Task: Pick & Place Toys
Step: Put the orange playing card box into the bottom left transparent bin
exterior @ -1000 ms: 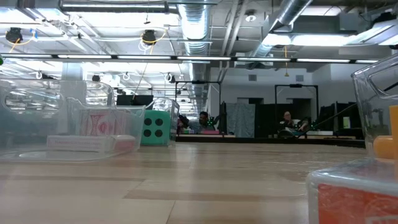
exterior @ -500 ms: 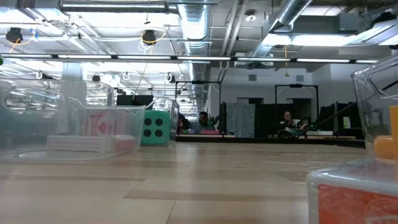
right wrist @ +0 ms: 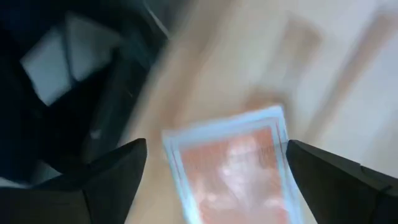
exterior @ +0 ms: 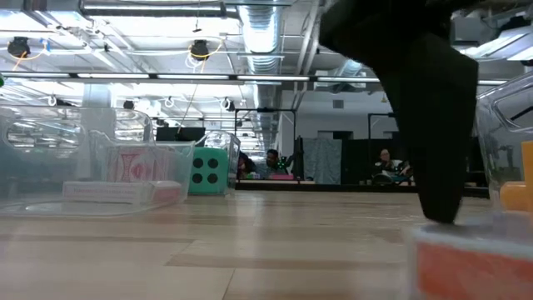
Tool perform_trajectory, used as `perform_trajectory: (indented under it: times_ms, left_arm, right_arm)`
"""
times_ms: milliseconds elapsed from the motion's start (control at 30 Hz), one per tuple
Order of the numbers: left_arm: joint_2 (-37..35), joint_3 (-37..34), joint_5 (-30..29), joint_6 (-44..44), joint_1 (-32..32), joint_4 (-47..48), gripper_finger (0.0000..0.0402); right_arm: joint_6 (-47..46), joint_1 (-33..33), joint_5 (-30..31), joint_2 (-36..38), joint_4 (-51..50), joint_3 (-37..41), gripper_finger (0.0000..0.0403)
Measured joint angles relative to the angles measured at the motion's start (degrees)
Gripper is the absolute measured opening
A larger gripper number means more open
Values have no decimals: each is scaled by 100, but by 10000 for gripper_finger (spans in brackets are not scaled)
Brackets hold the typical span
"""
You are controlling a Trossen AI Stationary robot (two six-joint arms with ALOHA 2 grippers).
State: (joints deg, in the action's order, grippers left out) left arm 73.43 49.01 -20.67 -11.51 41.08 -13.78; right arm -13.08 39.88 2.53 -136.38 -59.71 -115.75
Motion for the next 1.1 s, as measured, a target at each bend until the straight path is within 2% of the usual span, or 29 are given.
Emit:
perform_trajectory:
  times_ms: [200, 433, 1100]
  left_arm:
    - [-2, 0, -2, 0, -2, -36, 398]
    - [-2, 0, -5, 0, -2, -37, 398]
    - [-4, 0, -9, -2, -2, -39, 398]
  right_arm:
    - [33, 12, 277, 7, -188, 81, 379]
    - [42, 25, 489, 57, 119, 428, 379]
    - [-46, -70, 482, 35, 100, 507, 379]
